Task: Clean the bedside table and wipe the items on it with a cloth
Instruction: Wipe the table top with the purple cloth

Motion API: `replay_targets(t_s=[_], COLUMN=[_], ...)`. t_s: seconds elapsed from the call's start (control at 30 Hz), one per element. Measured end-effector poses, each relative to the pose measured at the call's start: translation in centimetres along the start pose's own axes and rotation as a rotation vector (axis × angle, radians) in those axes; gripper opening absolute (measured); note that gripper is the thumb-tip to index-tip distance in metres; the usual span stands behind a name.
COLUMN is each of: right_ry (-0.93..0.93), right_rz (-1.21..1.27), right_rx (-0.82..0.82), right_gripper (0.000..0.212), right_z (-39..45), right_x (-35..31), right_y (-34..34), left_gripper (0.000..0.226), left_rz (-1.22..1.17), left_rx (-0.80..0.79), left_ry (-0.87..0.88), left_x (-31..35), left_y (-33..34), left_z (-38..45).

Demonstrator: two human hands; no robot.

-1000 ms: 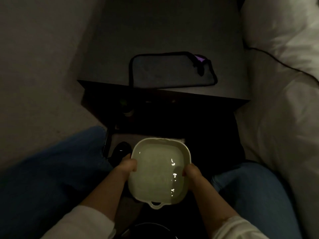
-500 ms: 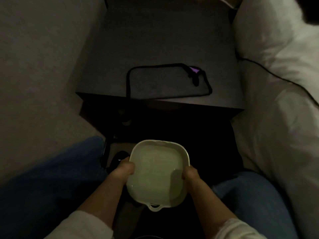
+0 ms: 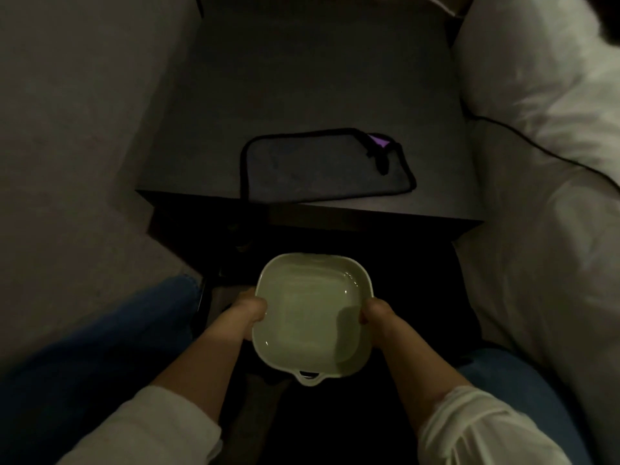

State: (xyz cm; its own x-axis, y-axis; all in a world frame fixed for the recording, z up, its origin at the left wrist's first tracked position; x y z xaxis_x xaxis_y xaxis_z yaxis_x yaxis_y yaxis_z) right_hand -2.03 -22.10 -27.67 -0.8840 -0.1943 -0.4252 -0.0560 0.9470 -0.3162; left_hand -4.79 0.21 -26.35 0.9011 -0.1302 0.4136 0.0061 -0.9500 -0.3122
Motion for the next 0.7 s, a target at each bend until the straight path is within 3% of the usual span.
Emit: replay_targets(t_s=[0.4,0.7], right_ry=[-0.022,-0.004], right_rz=[-0.064,0.003], right_rx=[-0.025,-0.035], right_gripper=[0.038,0.034], right_z=[0.2,-0.3], right_x=[-0.7,-0.6], right_y=[-0.4,-0.4], left_gripper=[0.051,0.052], left_rz=[-0.033,-0.033], left_rx=[0.003,-0.003], left_ry=[-0.013,0.01], left_x=[0.4,0.0], left_y=[0.4,0.3], left_z=[-0.7,-1.0])
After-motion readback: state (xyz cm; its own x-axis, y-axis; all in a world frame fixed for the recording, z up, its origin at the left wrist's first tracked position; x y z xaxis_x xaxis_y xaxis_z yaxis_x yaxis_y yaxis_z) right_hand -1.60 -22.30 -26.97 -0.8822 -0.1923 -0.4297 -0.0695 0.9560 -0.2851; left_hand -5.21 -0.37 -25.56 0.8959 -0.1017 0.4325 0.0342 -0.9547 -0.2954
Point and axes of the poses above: each hand's wrist, its own z-axis towards the middle knuckle, its own y-axis out of the palm, x = y × z, the point moved 1 cm from there along z, towards the middle knuckle, and after that the axes turned 3 degrees about z, right-handed, at the moved point
